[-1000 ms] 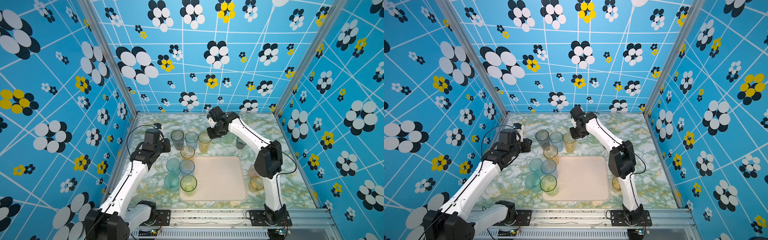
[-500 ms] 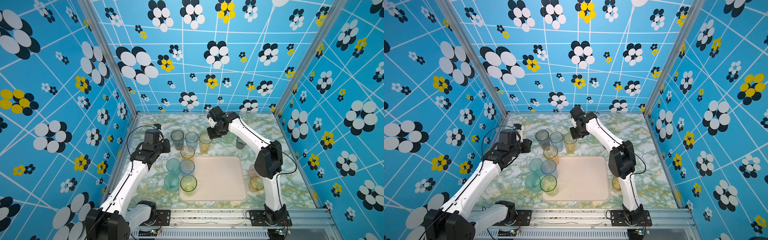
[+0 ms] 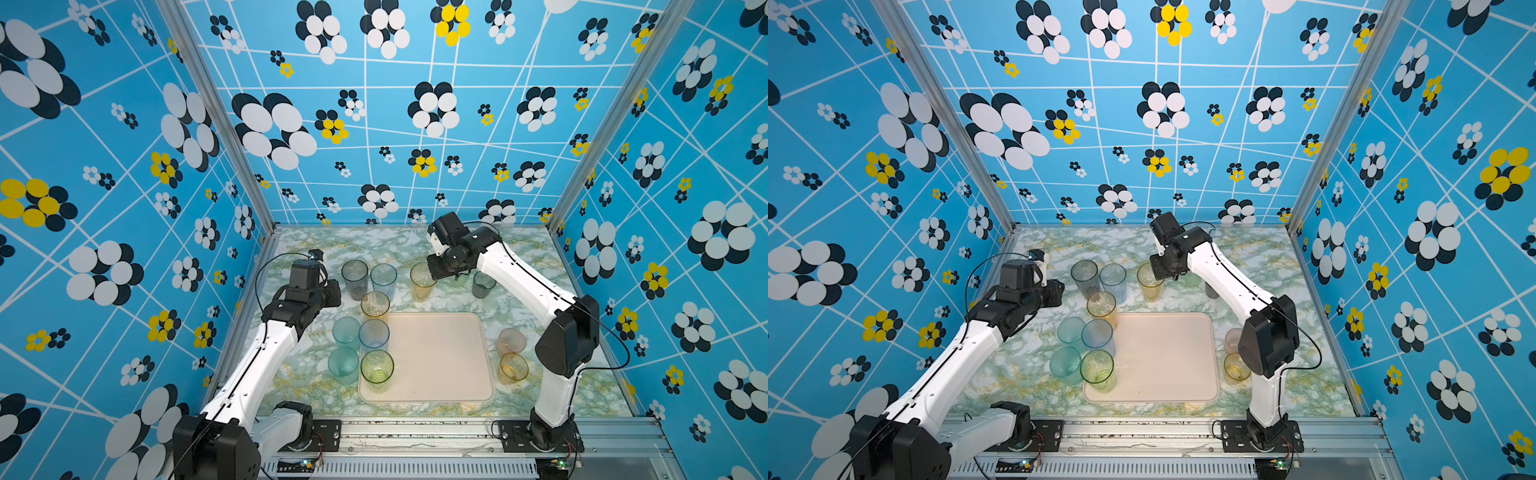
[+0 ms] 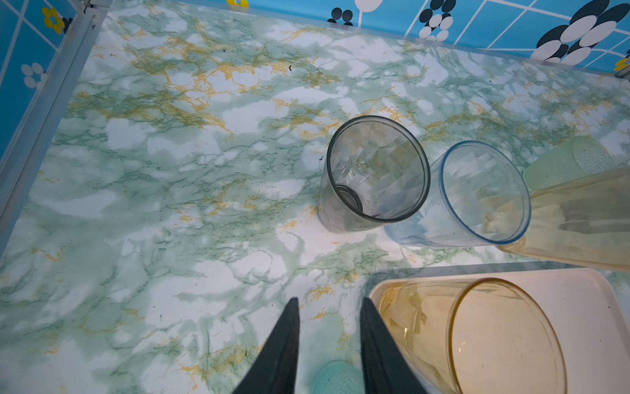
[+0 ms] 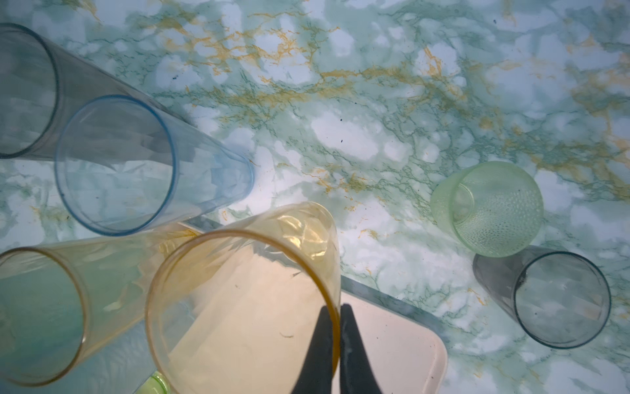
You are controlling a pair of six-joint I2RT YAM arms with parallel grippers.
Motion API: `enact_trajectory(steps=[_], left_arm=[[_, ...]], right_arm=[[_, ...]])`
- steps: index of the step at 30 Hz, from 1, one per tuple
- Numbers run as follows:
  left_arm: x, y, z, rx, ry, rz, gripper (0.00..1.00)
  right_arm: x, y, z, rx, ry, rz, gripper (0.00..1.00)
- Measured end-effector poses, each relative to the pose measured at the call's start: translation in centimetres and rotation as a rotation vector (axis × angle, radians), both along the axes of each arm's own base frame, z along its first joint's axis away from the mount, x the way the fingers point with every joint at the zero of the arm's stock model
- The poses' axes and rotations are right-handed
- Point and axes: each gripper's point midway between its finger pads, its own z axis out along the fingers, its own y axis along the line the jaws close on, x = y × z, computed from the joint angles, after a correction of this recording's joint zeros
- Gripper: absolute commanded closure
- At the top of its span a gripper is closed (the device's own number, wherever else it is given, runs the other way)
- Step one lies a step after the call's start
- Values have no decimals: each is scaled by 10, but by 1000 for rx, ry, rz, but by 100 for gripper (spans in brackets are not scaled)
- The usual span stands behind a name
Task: Place the glasses into the tray
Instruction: Pick up the glass from the top-center of the table, then place the glass on the tray.
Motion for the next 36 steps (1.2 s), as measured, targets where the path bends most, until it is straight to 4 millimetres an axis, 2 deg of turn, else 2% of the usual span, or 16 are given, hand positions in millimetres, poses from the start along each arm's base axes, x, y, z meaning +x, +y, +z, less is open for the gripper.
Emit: enact_trajectory(steps=[7, 17, 36], left_arm=[[1, -2, -6, -3, 19, -6, 68], [1, -2, -6, -3, 21, -7, 68], [1, -3, -6, -7, 22, -12, 68]], right_arm=[[-20, -2, 0, 11, 12, 19, 93], [-50, 37, -3, 7, 19, 129, 93], [-60, 52, -26, -21, 66, 152, 93]])
